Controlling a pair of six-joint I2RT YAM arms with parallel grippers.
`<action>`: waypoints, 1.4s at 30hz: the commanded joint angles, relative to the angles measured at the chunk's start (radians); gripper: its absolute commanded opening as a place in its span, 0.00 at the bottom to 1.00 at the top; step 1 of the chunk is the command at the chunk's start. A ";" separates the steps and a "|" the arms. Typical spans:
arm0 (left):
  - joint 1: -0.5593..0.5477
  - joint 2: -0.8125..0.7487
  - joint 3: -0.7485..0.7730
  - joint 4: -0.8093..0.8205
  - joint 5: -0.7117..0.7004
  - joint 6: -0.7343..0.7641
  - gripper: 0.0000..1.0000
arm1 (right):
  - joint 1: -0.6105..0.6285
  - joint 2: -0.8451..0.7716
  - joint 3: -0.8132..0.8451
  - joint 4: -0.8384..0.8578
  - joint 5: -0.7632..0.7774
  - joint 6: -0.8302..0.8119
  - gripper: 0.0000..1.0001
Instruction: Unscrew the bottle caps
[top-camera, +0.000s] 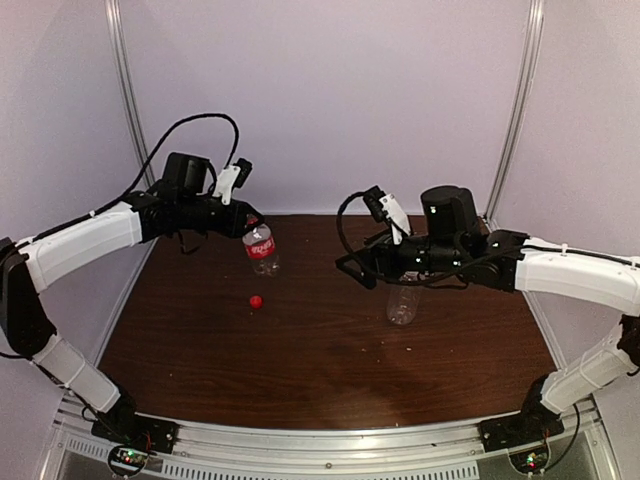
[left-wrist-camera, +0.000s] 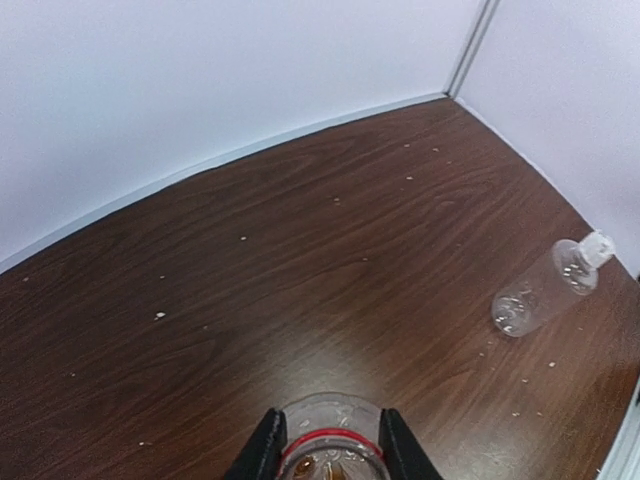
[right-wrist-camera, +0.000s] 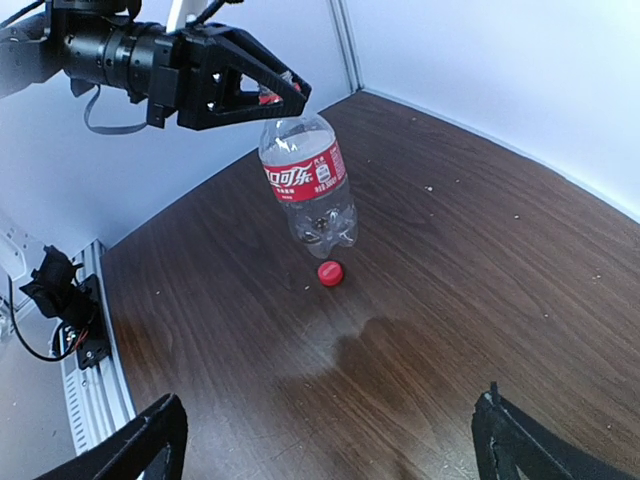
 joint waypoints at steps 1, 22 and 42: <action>0.027 0.076 0.038 0.056 -0.157 -0.008 0.00 | -0.006 -0.045 -0.006 -0.017 0.128 0.010 1.00; 0.032 0.345 0.068 0.195 -0.282 0.025 0.02 | -0.009 -0.088 -0.042 -0.041 0.218 0.010 1.00; 0.032 0.282 0.000 0.212 -0.286 -0.016 0.66 | -0.022 -0.109 -0.005 -0.167 0.415 0.016 1.00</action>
